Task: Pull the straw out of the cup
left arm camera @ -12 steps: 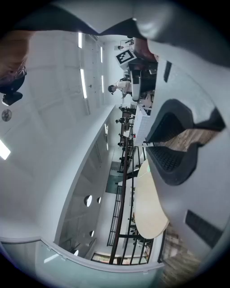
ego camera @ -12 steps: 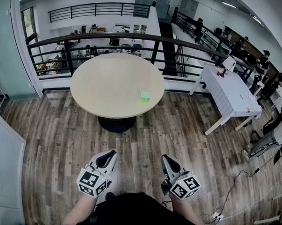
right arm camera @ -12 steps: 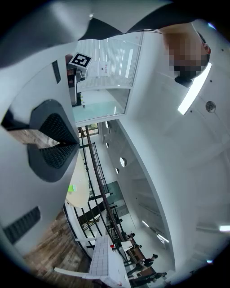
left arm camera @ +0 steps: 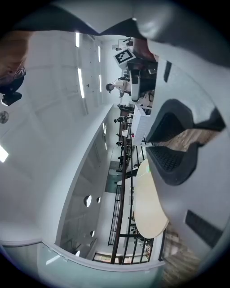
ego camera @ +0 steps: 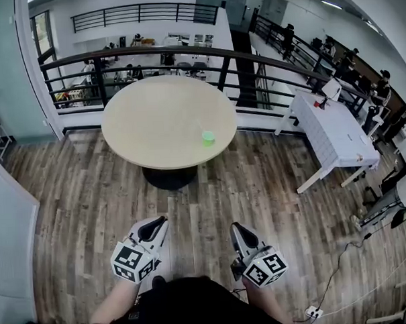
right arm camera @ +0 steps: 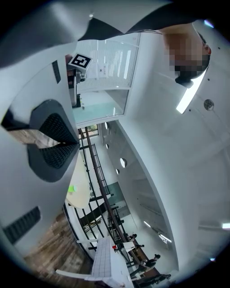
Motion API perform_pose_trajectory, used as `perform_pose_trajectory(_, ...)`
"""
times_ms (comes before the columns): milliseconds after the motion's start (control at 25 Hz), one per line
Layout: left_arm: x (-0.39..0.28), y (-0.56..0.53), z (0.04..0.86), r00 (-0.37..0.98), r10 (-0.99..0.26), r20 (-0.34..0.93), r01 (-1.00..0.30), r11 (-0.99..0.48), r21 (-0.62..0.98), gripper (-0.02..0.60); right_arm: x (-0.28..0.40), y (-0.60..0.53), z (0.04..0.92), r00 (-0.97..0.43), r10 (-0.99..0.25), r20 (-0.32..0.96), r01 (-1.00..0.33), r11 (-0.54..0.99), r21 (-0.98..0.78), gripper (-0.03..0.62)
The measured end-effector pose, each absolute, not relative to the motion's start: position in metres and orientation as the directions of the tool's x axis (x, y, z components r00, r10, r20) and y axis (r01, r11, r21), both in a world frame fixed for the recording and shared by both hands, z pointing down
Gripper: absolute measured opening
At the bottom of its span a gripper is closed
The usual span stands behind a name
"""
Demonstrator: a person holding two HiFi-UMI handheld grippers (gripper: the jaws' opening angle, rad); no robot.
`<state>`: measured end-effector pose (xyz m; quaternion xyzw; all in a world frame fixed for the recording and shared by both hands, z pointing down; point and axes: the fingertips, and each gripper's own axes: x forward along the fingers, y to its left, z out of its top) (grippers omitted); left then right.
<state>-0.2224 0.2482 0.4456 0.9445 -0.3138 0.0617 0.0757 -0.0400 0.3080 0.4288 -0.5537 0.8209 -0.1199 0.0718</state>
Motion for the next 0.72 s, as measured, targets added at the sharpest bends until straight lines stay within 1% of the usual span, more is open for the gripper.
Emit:
perform_pose_trajectory(400, -0.180, 0.255, 0.447, 0.779, -0.604, 0.169, -0.623, -0.777, 0.095, 0.034, 0.015, 0.322, 0.426, -0.379, -0.925, -0.015, -0.885, 0.367, -0.285, 0.025)
perform_pose_trajectory(720, -0.145, 0.244, 0.442, 0.747, -0.640, 0.181, -0.662, -0.742, 0.110, 0.034, 0.070, 0.331, 0.433, -0.380, -0.925, 0.012, -0.880, 0.357, -0.313, 0.025)
